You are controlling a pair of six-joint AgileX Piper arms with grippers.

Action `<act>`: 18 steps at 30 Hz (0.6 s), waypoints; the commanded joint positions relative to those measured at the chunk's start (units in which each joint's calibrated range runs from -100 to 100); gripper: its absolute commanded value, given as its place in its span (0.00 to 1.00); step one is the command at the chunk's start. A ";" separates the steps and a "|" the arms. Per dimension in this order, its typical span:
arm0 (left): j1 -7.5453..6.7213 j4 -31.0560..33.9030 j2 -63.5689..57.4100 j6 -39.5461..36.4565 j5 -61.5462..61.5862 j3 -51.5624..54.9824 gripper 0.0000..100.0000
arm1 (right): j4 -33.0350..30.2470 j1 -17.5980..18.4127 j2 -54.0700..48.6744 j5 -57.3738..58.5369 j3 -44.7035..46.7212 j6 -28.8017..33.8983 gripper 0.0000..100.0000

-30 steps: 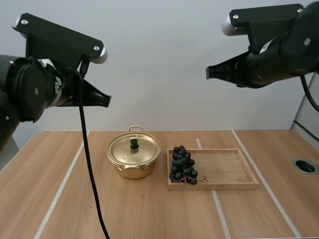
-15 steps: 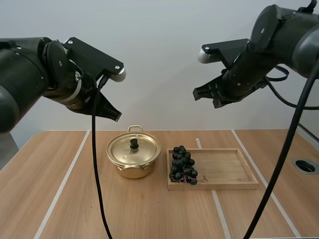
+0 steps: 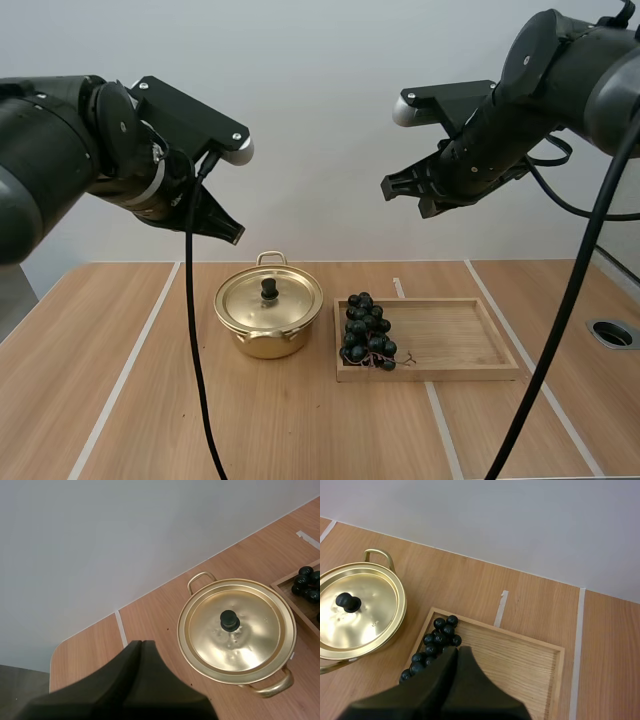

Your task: Open the pot, put the grape inside, and close it

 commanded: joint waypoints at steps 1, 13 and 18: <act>0.04 -0.93 0.05 0.15 -1.21 -0.83 0.00 | 0.49 -0.14 -0.23 0.44 -0.44 -0.62 0.00; 0.04 -0.93 0.05 2.84 -5.62 -0.83 0.05 | 0.97 -0.14 -0.23 1.28 -0.44 -3.55 0.00; 0.04 -1.23 0.05 8.69 -5.62 -0.83 0.70 | 3.50 -0.14 -0.23 2.40 -0.44 -7.89 0.41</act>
